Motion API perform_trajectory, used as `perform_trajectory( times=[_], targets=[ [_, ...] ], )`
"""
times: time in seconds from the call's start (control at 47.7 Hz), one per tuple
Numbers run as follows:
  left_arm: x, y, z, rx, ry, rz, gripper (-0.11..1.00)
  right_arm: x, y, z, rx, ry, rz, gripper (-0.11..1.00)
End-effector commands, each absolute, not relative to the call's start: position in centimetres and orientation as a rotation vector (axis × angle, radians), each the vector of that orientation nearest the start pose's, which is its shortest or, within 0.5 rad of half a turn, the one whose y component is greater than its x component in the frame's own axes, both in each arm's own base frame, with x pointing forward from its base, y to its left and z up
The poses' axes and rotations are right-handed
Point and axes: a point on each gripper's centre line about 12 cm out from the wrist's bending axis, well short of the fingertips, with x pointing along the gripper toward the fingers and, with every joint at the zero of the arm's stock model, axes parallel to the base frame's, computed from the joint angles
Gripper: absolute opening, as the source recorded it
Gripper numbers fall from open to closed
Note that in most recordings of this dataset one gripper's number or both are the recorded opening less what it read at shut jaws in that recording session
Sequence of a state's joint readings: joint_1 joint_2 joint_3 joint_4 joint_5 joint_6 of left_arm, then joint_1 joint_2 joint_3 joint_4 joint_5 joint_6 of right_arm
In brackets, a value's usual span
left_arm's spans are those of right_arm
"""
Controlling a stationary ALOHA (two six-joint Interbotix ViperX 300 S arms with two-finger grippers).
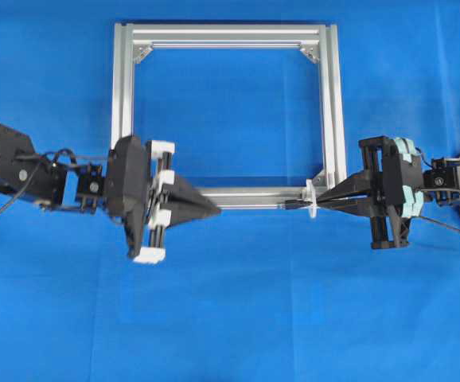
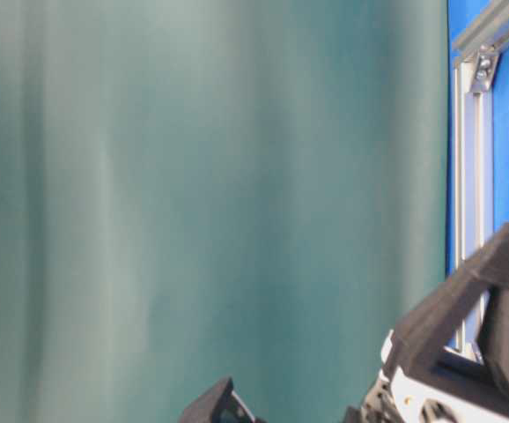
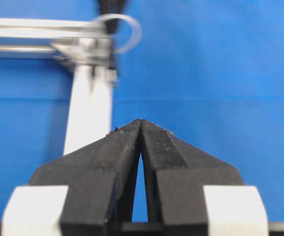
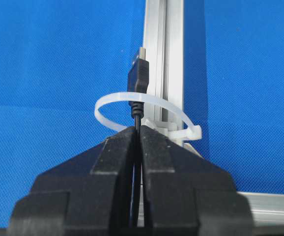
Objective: Insert the wire through the string loop located on the right side.
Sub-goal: 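Bring the left gripper over to the plug beyond the loop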
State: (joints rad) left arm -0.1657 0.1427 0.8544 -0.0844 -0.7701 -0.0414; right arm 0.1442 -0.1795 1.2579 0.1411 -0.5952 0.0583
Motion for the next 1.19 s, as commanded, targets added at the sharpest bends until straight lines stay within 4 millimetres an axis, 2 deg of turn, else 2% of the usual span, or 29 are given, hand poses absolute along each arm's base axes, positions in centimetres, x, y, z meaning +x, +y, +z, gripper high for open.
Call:
perform_trajectory(
  times=[0.0,0.377,0.524,0.88,1.005,1.173],
  targets=[
    [37.8,-6.6,15.5,-0.079,0.179,-0.123,0.00,25.5,2.7,12.0,0.122,0.457,0.019,-0.04],
    [38.7,-6.3,15.9,-0.080,0.166,-0.112,0.00,25.6,2.7,12.0,0.122,0.455,0.019,-0.04],
    [40.6,-5.9,16.5,-0.086,0.169,-0.095,0.00,25.5,2.7,12.0,0.122,0.457,0.019,-0.04],
    [47.4,-4.3,17.9,-0.083,0.206,-0.049,0.00,25.5,2.7,12.0,0.121,0.457,0.019,-0.04],
    [48.6,-3.9,18.2,-0.085,0.210,-0.041,0.00,25.5,2.7,12.0,0.122,0.457,0.019,-0.04],
    [49.0,-3.8,18.1,-0.087,0.226,-0.038,0.00,25.5,2.7,12.0,0.121,0.457,0.019,-0.04]
  ],
)
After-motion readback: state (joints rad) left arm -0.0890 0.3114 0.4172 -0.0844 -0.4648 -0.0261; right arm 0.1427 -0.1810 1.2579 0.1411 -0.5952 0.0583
